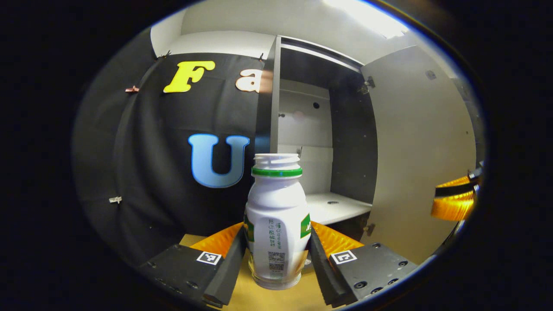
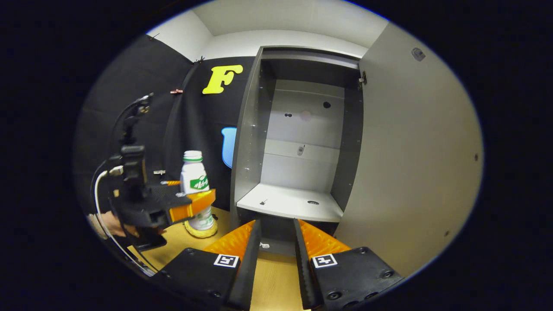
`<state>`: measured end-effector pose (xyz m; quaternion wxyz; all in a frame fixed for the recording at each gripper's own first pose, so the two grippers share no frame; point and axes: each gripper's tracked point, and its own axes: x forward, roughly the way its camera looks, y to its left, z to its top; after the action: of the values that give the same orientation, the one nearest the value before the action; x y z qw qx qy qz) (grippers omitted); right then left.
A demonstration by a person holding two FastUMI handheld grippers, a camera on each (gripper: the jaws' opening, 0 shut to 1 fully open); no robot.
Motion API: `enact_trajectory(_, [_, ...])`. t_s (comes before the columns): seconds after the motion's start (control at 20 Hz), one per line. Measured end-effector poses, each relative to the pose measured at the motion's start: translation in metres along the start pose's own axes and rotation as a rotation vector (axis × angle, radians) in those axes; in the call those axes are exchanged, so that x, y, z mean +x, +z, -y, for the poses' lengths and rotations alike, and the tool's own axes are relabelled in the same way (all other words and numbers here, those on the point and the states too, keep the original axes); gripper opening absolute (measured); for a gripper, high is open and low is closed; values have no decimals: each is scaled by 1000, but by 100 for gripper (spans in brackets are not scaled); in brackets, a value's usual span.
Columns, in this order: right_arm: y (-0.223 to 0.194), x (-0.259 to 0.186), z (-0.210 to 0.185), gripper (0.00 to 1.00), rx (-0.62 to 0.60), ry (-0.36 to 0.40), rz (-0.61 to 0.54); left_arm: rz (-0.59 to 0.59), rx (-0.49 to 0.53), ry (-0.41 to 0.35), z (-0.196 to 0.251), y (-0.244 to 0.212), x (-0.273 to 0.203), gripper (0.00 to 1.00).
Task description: Open the cabinet door with the right hand, grasp the bottle in the cabinet with the left hand and place it on the coaster, then close the cabinet door with the right hand.
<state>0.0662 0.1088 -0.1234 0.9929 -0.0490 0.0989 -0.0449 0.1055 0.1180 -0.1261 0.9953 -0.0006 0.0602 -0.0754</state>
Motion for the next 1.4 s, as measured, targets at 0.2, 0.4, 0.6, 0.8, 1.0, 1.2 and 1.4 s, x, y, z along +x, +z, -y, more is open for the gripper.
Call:
enact_trajectory(0.2, [-22, 17, 5, 47, -36, -3, -13, 32, 16, 69, 6, -43, -41, 77])
enact_trajectory(0.4, [-70, 33, -2, 47, -36, 68, -102, 36, 18, 145, 22, -95, -73, 77])
enact_trajectory(0.6, [-129, 38, -14, 45, 10, 126, -198, 23, 32, 212, 28, -145, -87, 78])
enact_trajectory(0.8, [-171, 39, -24, 47, 58, 158, -248, -18, 9, 268, 21, -203, -92, 80])
enact_trajectory(1.0, [-202, 40, -29, 47, 30, 180, -284, -52, 18, 282, 22, -245, -90, 80])
enact_trajectory(1.2, [-209, 32, -34, 47, -6, 207, -286, -54, 31, 302, 21, -267, -95, 80])
enact_trajectory(1.4, [-218, 24, -37, 47, -21, 228, -302, -54, -10, 305, 19, -282, -93, 79])
